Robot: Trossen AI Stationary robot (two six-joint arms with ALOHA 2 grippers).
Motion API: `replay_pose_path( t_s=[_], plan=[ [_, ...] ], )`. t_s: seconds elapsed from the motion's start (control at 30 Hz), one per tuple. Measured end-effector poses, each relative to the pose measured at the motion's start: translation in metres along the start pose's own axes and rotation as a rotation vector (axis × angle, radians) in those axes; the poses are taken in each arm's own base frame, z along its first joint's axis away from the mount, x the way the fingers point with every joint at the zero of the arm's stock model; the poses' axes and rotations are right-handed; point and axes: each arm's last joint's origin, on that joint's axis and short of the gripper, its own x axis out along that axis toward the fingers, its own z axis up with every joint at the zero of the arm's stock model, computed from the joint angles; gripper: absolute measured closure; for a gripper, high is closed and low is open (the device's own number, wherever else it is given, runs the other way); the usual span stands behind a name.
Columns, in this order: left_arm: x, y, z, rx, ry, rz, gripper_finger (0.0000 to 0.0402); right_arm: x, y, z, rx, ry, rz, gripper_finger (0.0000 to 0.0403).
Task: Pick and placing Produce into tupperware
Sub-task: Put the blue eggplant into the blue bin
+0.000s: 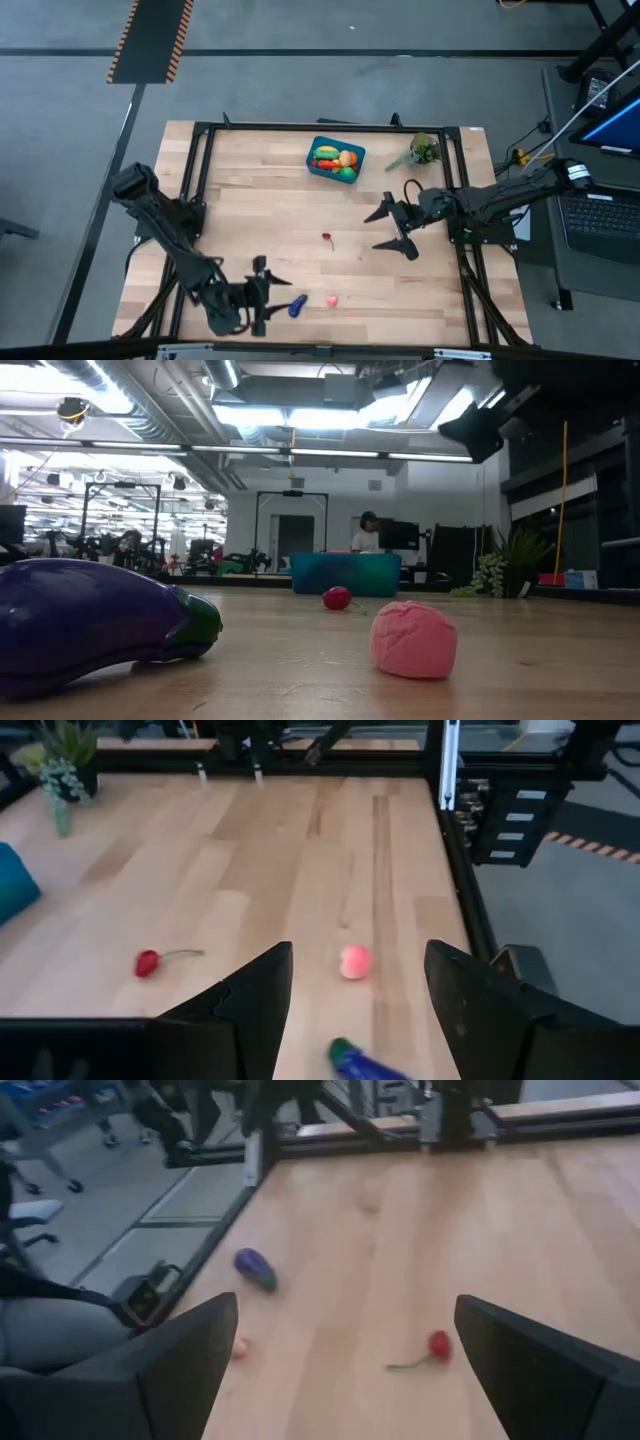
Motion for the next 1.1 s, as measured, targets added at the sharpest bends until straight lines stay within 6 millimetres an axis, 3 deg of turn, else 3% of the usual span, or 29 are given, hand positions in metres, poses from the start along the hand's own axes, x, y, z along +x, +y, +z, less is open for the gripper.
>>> replay_pose_path(
  t_s=[0.2,0.33,0.73,1.1],
  plan=[
    [0.014,-0.021,-0.006,-0.088,0.028,0.038,0.0182,0.001,0.015,0.0,-0.01,-0.018,0.023,0.0027],
    [0.024,-0.024,-0.012,-0.158,0.068,0.077,0.0182,0.001,0.023,-0.002,-0.02,-0.02,0.015,0.0027],
    [0.042,-0.001,-0.026,-0.556,0.616,0.09,0.0182,0.001,0.029,-0.004,-0.03,-0.015,0.016,0.0027],
    [0.057,0.012,-0.019,-0.581,0.605,0.096,0.0182,0.001,0.029,-0.004,-0.032,-0.007,0.014,0.0027]
  ],
)
